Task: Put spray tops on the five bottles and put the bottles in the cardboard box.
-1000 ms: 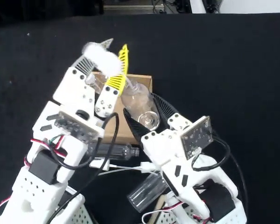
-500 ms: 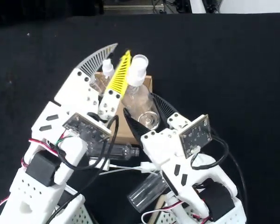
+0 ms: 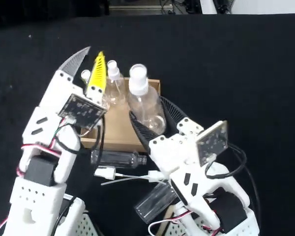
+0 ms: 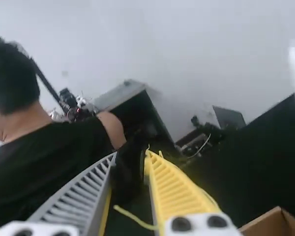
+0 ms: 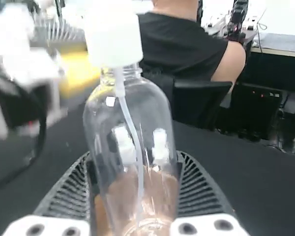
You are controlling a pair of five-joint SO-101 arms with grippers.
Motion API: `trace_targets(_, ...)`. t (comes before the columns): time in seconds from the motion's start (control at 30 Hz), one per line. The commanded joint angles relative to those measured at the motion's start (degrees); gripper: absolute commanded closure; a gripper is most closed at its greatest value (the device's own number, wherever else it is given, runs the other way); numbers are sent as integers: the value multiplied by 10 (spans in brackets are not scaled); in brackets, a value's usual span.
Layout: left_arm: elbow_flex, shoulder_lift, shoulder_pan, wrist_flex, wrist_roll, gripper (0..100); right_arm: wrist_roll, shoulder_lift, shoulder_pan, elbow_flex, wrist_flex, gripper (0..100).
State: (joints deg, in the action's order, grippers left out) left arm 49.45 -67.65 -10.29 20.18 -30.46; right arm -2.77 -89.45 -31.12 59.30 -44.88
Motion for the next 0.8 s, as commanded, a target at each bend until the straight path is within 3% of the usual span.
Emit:
trace_targets(0.0, -8, -60, 31, 48, 56, 920, -43, 0, 16, 15, 64, 981)
trace_targets(0.2, 51, -178, 113, 119, 137, 920, -48, 0, 65, 89, 188, 970)
trace_targets(0.37, 167, -272, 180, 121, 139, 920, -50, 13, 205, 55, 169, 970)
trace_targets(0.53, 271, -346, 216, 119, 143, 920, -47, 116, 354, -11, 144, 967)
trace_targets(0.77, 342, -369, 257, 119, 249, 920, -46, 294, 468, -19, 222, 969)
